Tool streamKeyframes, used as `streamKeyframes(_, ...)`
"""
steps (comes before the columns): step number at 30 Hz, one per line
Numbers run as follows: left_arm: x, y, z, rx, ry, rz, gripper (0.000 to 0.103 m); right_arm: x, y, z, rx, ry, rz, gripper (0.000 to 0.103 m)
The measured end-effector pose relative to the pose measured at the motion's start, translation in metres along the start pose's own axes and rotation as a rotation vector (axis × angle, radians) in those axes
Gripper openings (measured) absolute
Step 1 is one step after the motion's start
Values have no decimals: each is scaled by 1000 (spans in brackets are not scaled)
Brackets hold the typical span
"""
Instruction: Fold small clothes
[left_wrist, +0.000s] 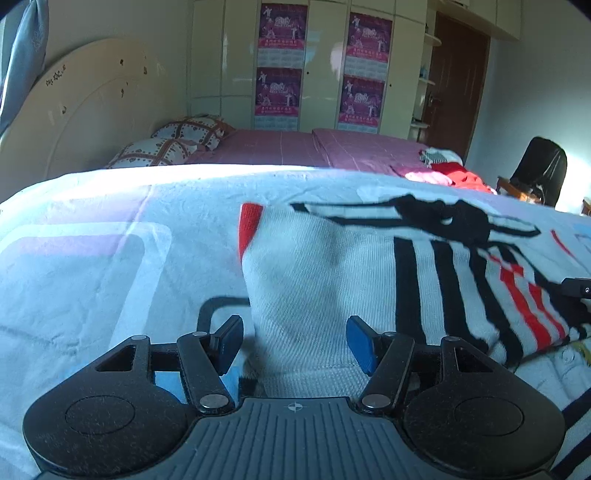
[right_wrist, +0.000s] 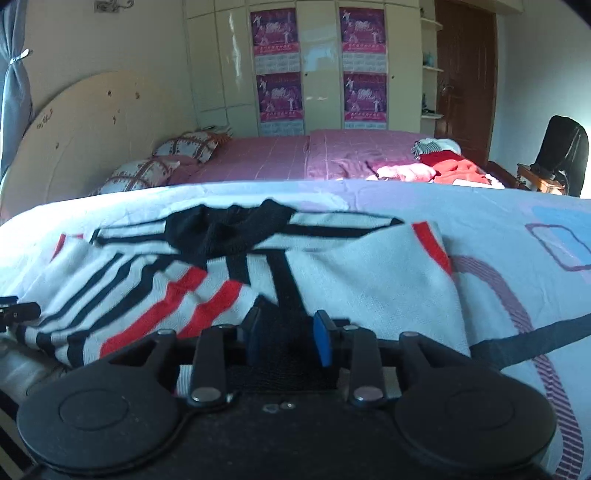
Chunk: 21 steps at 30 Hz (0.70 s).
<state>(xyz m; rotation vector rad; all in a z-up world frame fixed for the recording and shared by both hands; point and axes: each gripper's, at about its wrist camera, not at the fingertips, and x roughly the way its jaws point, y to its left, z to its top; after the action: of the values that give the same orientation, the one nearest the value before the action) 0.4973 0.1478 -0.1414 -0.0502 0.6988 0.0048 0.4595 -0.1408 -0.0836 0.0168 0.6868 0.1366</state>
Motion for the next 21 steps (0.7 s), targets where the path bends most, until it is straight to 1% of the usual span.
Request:
streamKeyframes(1, 1, 0, -2, -2, 3, 2, 62, 7, 1, -3, -11, 39, -6, 34)
streamKeyframes(3, -2, -1, -2, -6, 2, 8, 62, 5, 5, -6, -44, 27, -17, 34)
streamKeyframes(6, -14, -2, -2, -1, -15, 10, 62, -6, 2, -2, -9, 6, 1, 35)
streamKeyframes(8, -21, -3, -4, 4, -20, 10, 62, -14, 0, -2, 2, -13, -2, 35)
streamKeyframes(14, -41, -7, -9, 11, -25, 11, 62, -36, -7, -7, 9, -20, -6, 35)
streamKeyframes(19, -64, -12, -22, 54, -26, 23, 62, -63, -24, -20, 62, -20, -17, 36)
streamKeyframes(21, -71, -12, -31, 60, -10, 23, 62, -75, -30, -31, 74, -11, -28, 37)
